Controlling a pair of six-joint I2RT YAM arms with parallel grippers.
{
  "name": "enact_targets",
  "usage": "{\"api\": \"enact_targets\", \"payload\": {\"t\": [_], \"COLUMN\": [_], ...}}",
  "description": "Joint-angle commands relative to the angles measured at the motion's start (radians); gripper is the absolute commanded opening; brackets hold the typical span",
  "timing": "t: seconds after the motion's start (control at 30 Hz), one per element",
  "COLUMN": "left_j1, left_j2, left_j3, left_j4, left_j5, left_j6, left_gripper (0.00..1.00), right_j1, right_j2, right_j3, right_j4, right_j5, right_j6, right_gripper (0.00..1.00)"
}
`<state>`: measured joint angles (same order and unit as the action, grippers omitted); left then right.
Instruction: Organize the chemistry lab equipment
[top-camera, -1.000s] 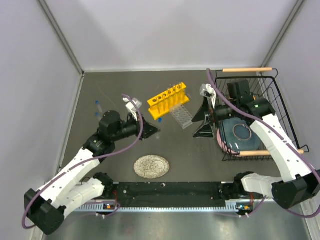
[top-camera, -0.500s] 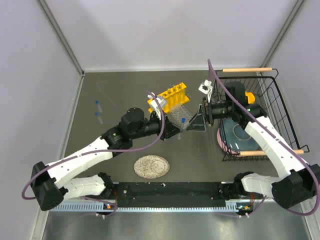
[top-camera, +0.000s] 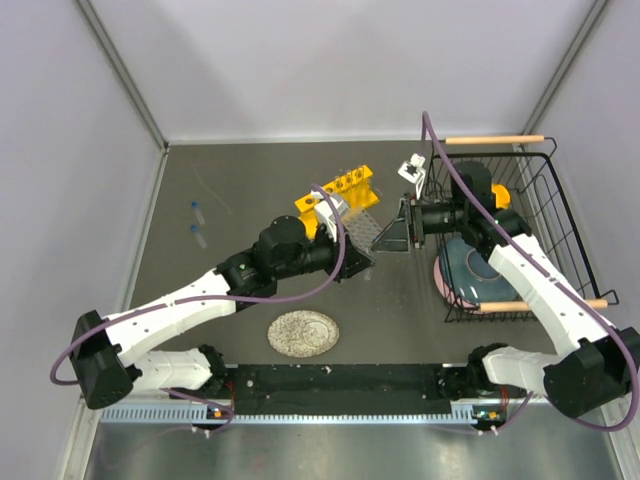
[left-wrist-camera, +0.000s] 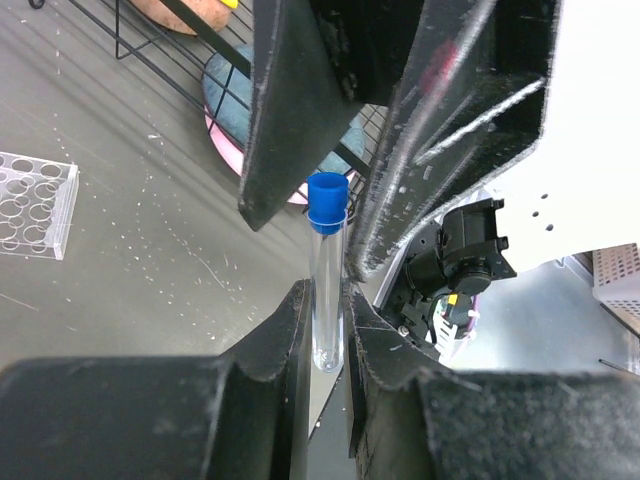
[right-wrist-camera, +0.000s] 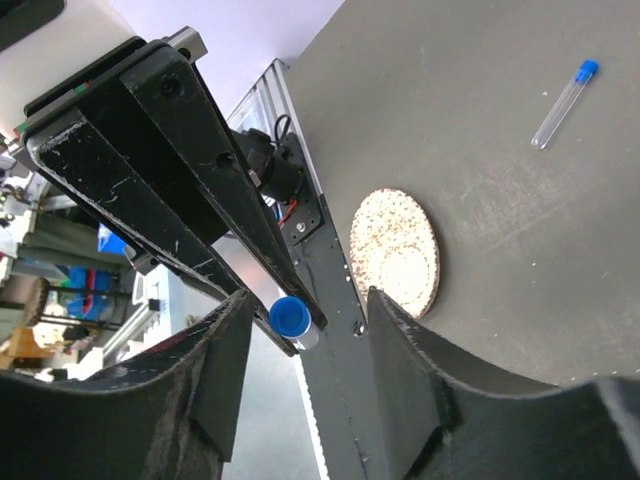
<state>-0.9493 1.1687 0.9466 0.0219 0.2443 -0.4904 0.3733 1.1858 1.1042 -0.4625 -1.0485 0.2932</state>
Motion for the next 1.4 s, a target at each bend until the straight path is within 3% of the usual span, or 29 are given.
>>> {"api": "enact_targets", "payload": {"t": [0.0,0.23,0.43,0.6,0.63,0.73,0.87,0.97,1.1,1.37], "left_j1": [-0.011,-0.016,-0.016,-0.016,-0.016,-0.016,-0.013,0.003,0.073,0.326], "left_j2": [-0.003,-0.006,-0.007,-0.030,-0.035,-0.063,-0.125,-0.173,-0.239,-0.356], "left_j3": [0.046,0.044,0.044,0.035,0.028,0.006,-0.008,-0.019,-0.054,-0.181], "left_j4": [0.003,-0.011,-0.014,-0.010,-0.007,0.006,-0.046,-0.121,-0.229,-0.344], "left_j5": [-0.026,-0.042,-0.050,-0.082,-0.088,-0.129,-0.209,-0.324,-0.375,-0.292], "left_j6": [0.027,0.029,0.018,0.000,-0.002,-0.008,0.003,0.007,0.001,-0.051], "left_gripper": [0.00,0.00,0.06,0.37,0.49,0.70,0.90,0.99,0.99,0.99], "right_j1": [0.013,0.015,0.013,0.013,0.013,0.015,0.013,0.015,0.013,0.049], "right_j2": [-0.017,-0.017,-0.023,-0.023,-0.023,-0.022,-0.020,-0.017,-0.002,0.058], "right_j3": [-0.010,-0.015,-0.021,-0.030,-0.030,-0.029,-0.033,-0.053,-0.089,-0.156], "right_j4": [0.058,0.059,0.053,0.050,0.050,0.047,0.038,0.041,0.106,0.352], "right_j5": [-0.033,-0.035,-0.012,0.021,0.025,0.047,0.117,0.231,0.384,0.544], "right_j6": [0.031,0.018,-0.026,-0.068,-0.072,-0.092,-0.163,-0.251,-0.338,-0.420], "right_gripper": [0.46,0.22,0.11,0.10,0.10,0.10,0.10,0.10,0.10,0.10]}}
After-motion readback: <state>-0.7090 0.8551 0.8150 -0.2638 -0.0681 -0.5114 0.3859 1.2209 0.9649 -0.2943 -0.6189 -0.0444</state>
